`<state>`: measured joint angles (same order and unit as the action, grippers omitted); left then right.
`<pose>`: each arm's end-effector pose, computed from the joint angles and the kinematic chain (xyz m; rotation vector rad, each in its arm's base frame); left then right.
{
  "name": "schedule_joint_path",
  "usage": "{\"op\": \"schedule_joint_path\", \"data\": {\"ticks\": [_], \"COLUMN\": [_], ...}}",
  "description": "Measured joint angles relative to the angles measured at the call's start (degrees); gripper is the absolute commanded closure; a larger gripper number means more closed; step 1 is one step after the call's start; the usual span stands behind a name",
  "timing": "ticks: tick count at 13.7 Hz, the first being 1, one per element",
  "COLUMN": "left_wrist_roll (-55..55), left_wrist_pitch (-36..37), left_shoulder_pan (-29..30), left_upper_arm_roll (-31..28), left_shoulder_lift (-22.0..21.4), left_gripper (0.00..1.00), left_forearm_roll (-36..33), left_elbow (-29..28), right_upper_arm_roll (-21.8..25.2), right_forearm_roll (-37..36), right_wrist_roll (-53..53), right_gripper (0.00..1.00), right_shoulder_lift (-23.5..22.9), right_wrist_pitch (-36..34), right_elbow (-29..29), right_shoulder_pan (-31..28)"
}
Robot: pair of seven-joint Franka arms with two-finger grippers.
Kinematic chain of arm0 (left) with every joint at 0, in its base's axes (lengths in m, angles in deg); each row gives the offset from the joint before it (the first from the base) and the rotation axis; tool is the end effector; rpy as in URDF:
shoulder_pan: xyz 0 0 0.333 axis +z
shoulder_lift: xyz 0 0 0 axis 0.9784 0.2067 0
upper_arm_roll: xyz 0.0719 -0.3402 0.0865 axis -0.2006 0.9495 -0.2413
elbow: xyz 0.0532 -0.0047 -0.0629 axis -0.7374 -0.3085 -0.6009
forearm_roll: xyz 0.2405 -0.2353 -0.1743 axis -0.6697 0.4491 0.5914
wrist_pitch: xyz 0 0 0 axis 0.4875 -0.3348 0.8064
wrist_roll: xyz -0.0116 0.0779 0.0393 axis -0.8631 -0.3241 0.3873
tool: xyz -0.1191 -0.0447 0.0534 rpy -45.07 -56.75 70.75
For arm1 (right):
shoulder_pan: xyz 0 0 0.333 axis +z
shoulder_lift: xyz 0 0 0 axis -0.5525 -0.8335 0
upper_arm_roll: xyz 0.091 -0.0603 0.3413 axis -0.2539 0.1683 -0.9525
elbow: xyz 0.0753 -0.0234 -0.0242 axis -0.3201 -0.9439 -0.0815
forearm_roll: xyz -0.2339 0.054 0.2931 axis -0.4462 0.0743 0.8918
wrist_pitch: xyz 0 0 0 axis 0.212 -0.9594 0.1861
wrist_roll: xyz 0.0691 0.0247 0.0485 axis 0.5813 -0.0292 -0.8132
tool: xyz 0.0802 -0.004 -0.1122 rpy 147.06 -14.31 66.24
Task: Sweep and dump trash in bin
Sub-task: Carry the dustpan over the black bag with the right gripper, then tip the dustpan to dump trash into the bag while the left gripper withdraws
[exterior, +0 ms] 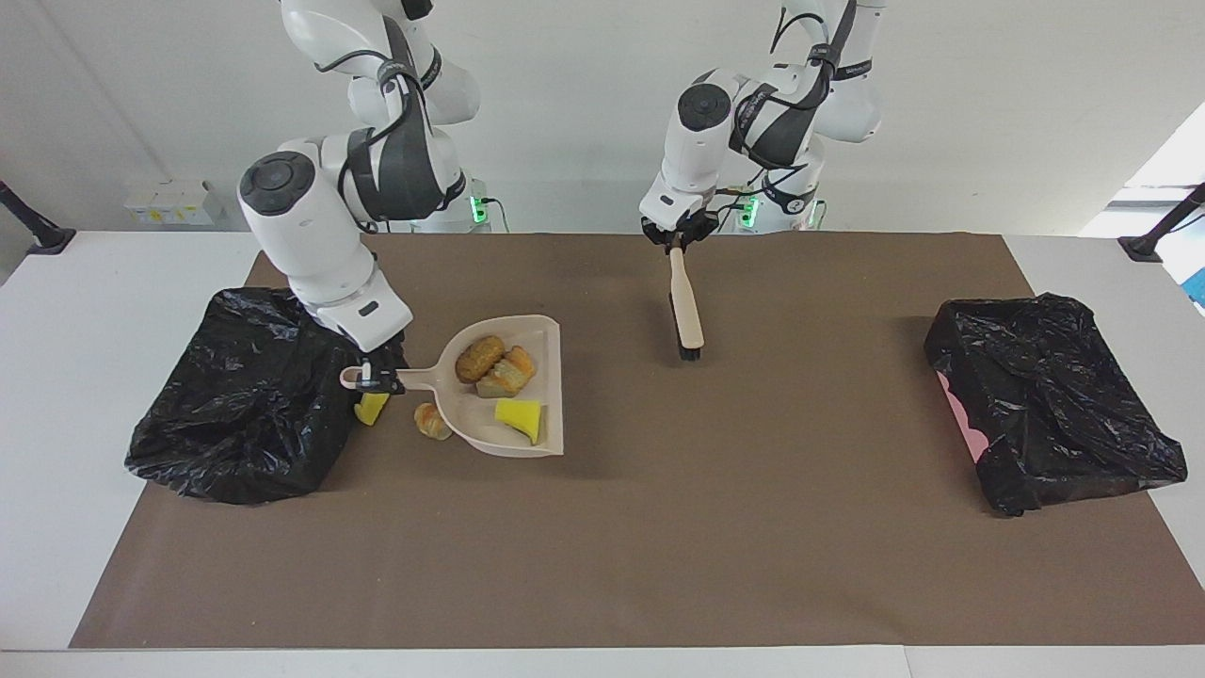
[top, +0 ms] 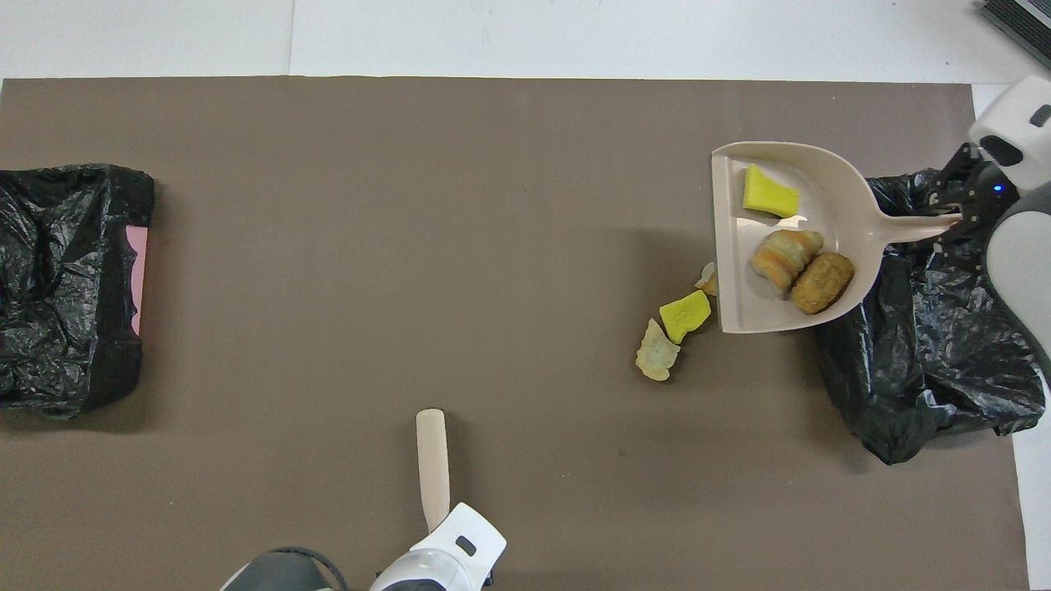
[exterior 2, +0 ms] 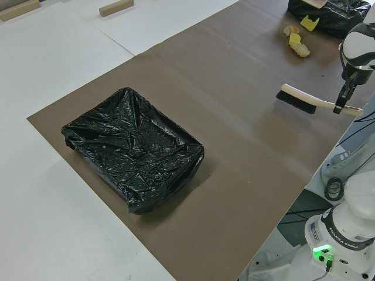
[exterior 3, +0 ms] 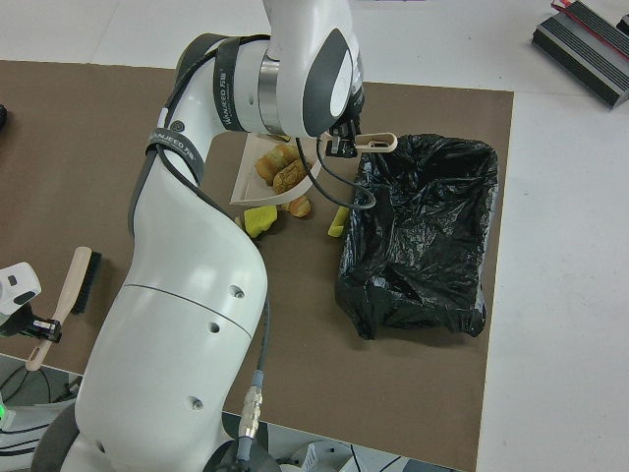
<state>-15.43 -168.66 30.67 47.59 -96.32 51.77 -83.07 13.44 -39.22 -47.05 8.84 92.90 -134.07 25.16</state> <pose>0.1899 -0.3110 0.3842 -3.0677 -0.0263 0.2296 0.6052 -0.0776 0.5628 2.2020 2.1187 -0.0344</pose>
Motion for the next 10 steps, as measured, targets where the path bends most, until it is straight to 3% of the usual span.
{"op": "schedule_joint_path", "data": {"ticks": [3,7,9,10], "left_wrist_roll": [-3.0,-4.2,-4.3,-4.3], "left_wrist_pitch": [-4.9,-5.9,-6.1,-6.1], "left_shoulder_pan": [-2.9,-4.4,-4.8,-4.8], "left_upper_arm_roll": [0.1,0.2,0.2,0.2], "left_shoulder_lift": [0.0,0.0,-0.1,-0.1], "left_gripper": [1.0,1.0,0.91,0.74], "left_forearm_roll": [0.0,0.0,0.0,0.0], "left_elbow": [-3.1,-4.0,-4.2,-4.3], "right_upper_arm_roll": [0.2,0.3,0.3,0.2], "right_forearm_roll": [-2.6,-7.3,-13.2,-16.6], "right_wrist_roll": [-3.8,-10.0,-10.6,-10.5], "right_gripper": [1.0,1.0,1.0,1.0], "right_shoulder_lift": [0.7,1.2,1.3,1.3], "right_wrist_pitch": [-0.3,0.2,3.0,4.4], "right_elbow": [0.5,0.7,0.7,0.5], "right_shoulder_pan": [-4.4,-10.9,-12.0,-12.0]}}
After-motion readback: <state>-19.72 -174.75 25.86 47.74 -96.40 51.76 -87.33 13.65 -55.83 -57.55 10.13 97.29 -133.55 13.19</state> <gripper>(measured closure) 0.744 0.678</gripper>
